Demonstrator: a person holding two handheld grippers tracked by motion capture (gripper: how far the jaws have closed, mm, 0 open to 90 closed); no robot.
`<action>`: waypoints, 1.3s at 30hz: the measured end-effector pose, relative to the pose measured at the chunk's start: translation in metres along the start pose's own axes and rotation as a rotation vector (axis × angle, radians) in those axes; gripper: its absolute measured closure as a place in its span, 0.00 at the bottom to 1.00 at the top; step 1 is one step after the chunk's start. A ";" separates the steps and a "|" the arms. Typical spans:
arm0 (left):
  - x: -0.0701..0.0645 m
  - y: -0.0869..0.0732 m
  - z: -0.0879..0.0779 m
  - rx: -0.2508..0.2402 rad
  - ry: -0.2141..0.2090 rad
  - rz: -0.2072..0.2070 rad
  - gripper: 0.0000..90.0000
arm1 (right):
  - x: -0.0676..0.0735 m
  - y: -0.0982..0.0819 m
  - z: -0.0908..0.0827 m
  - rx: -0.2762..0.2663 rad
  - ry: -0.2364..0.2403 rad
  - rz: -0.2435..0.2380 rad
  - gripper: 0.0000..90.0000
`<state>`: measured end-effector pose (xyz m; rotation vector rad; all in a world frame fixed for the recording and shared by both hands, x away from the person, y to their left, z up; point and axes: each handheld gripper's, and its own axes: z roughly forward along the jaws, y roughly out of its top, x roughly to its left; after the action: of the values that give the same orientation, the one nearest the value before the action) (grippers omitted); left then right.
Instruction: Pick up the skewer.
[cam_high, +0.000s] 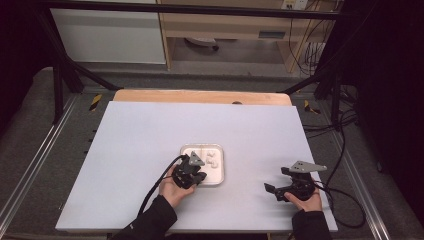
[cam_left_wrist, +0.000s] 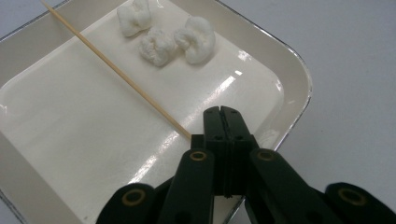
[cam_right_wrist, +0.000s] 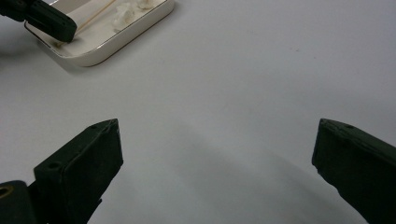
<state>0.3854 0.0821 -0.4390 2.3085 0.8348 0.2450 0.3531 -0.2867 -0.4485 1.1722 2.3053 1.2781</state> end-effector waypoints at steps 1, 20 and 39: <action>0.001 -0.001 -0.001 0.000 0.004 -0.001 1.00 | 0.000 0.000 0.000 0.000 0.000 0.000 0.02; 0.023 -0.015 -0.023 -0.027 0.065 -0.050 1.00 | 0.000 0.000 0.000 0.003 -0.001 -0.002 0.02; 0.028 0.003 -0.003 -0.029 0.211 -0.208 0.75 | 0.000 0.000 0.001 0.003 0.005 0.001 0.02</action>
<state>0.4073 0.0999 -0.4359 2.1742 1.1611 0.4105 0.3536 -0.2861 -0.4491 1.1723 2.3112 1.2791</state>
